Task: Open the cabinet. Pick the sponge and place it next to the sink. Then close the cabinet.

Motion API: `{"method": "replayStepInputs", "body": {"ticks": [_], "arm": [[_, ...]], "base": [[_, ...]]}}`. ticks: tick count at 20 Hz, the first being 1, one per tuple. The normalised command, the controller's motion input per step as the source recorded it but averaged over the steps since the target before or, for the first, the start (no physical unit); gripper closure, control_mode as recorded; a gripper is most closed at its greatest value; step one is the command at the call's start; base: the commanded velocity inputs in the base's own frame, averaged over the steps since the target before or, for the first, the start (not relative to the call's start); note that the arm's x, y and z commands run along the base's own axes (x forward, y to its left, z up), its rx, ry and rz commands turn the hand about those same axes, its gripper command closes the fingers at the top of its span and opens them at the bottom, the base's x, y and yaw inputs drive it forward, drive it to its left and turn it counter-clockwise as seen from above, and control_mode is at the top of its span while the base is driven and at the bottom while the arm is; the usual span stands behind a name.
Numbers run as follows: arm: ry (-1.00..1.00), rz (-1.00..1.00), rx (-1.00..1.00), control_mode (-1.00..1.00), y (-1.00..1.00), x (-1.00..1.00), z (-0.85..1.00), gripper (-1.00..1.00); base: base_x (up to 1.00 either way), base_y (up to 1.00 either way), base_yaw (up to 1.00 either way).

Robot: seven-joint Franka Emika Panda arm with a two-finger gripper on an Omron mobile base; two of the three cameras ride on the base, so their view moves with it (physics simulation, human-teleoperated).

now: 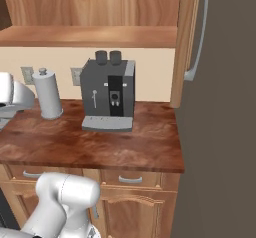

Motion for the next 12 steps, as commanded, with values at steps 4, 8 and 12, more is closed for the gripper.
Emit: {"method": "replayStepInputs", "body": {"ticks": [4,8,12], "arm": [[-0.28,-0.03,0.11,-1.0,0.3,0.34,0.04,-1.0],[-0.27,-0.02,0.15,-1.0,0.1,0.09,0.01,-1.0],[-0.08,0.0,0.02,-1.0,0.0,0.0,0.0,-1.0]], "base": [[0.0,0.0,0.0],[0.0,0.0,0.0],[0.0,0.0,0.0]]}}
